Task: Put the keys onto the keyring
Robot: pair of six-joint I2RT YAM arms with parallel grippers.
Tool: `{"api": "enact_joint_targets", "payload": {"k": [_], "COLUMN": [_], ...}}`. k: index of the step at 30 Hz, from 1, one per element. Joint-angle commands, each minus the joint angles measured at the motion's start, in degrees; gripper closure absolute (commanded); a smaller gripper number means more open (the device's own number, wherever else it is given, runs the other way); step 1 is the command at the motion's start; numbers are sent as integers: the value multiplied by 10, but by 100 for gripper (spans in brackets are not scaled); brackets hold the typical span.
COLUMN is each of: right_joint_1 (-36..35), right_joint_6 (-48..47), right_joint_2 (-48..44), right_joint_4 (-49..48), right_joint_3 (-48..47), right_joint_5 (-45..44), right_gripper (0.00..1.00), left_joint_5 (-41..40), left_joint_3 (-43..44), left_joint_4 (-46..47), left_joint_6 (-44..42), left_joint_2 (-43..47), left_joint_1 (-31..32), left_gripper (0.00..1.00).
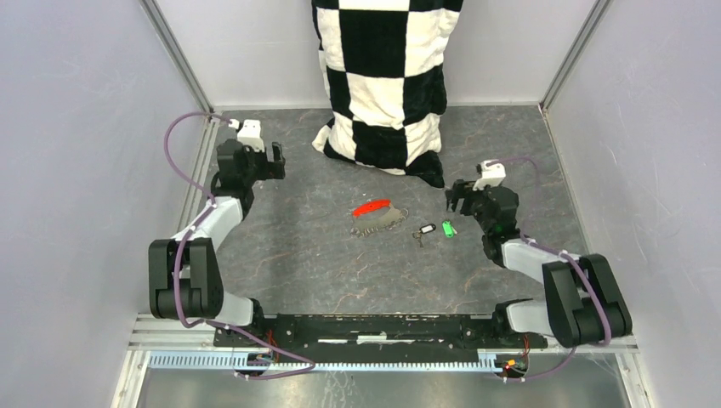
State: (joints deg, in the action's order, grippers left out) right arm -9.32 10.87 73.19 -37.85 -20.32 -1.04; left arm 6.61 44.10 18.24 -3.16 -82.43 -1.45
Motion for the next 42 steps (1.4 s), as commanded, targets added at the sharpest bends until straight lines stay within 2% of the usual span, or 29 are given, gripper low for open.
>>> {"api": "enact_joint_targets", "payload": {"k": [1,5,8,17,23,33,42], "right_joint_1": [-46,-97,-118,-120,-121,-120,-120], "right_joint_6": [1,-8,-7,17,28,27,16], "right_joint_2": [37,76,124,205,233,242,256], "right_joint_4": [4,1,13,6,16,27,57], "right_joint_3": [-38,-58,-90,-135,-153,-153,-173], "right_joint_5": [160,206,236,281,297,286,279], "right_gripper": [18,22,23,34,48,55,56], "left_joint_5": [95,184,216,213,223,247,266], "left_joint_3": [56,96,122,126,121,117,111], "left_joint_4": [-247,-306,-346,-409,-415,-419,-424], "left_joint_6": [-31,-7,-9,-57,-67,-78,-83], "left_joint_2": [21,27,22,43,51,54,66], "left_joint_1": [-3,-4,-4,-4,-4,-4,-4], "left_gripper": [0,0,0,0,0,4,6]}}
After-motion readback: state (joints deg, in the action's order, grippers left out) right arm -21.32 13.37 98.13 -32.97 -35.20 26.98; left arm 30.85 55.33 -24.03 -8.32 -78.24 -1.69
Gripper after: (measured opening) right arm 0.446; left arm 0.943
